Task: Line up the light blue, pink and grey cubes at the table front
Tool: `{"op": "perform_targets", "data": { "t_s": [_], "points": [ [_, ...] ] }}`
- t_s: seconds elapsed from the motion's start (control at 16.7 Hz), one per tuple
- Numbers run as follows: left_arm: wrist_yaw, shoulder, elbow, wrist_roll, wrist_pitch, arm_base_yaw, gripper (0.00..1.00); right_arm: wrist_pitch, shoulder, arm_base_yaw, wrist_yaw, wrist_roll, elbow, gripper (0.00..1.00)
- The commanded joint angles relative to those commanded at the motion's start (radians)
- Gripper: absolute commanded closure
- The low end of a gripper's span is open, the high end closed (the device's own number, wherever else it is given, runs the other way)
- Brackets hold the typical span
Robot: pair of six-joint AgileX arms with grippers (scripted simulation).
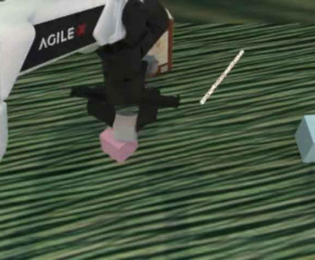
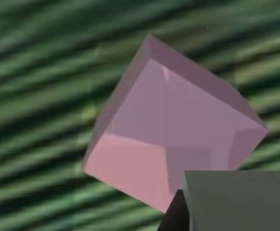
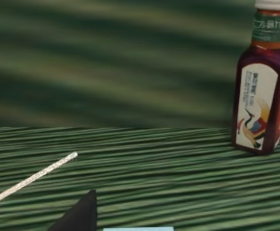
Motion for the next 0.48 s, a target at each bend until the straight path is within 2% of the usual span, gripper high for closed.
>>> {"op": "perform_targets", "data": {
  "t_s": [0.24, 0.48],
  "points": [
    [-0.006, 0.052, 0.098, -0.356, -0.064, -0.243, 1.0, 0.0, 0.0, 0.0, 0.0, 0.0, 0.0, 0.0],
    [-0.015, 0.071, 0.171, -0.584, -0.099, -0.43, 1.0, 0.0, 0.0, 0.0, 0.0, 0.0, 0.0, 0.0]
  ]
}}
